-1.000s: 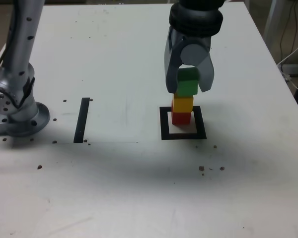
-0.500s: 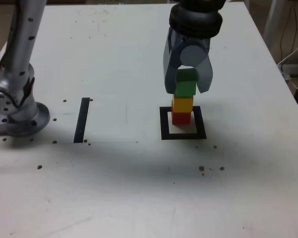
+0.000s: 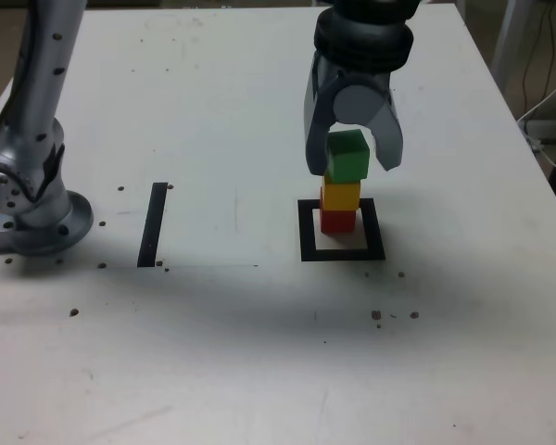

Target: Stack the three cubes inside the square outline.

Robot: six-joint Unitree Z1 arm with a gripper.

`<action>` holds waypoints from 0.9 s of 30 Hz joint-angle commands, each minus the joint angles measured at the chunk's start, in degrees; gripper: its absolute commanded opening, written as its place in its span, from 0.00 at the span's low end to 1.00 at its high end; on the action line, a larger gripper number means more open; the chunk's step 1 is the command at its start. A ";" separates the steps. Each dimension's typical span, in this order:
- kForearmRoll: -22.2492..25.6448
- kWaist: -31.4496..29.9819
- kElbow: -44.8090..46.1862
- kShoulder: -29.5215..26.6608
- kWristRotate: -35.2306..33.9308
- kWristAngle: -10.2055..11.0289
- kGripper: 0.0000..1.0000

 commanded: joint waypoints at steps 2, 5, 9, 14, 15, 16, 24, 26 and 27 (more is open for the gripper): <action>0.12 0.17 0.14 0.05 0.16 -0.02 0.99; 0.12 0.21 0.05 -0.49 0.23 0.52 0.99; 0.41 0.21 0.17 -3.04 0.23 2.39 1.00; 1.92 0.21 2.26 -7.44 0.06 3.86 1.00; 2.26 0.21 3.03 -8.34 -0.02 3.99 1.00; 2.55 0.21 3.96 -9.26 -0.14 4.12 1.00; 3.03 0.21 16.35 -17.29 -1.96 5.35 1.00; 2.78 0.21 20.09 -19.60 -2.66 5.53 1.00; 2.58 0.21 22.57 -21.24 -3.19 5.60 1.00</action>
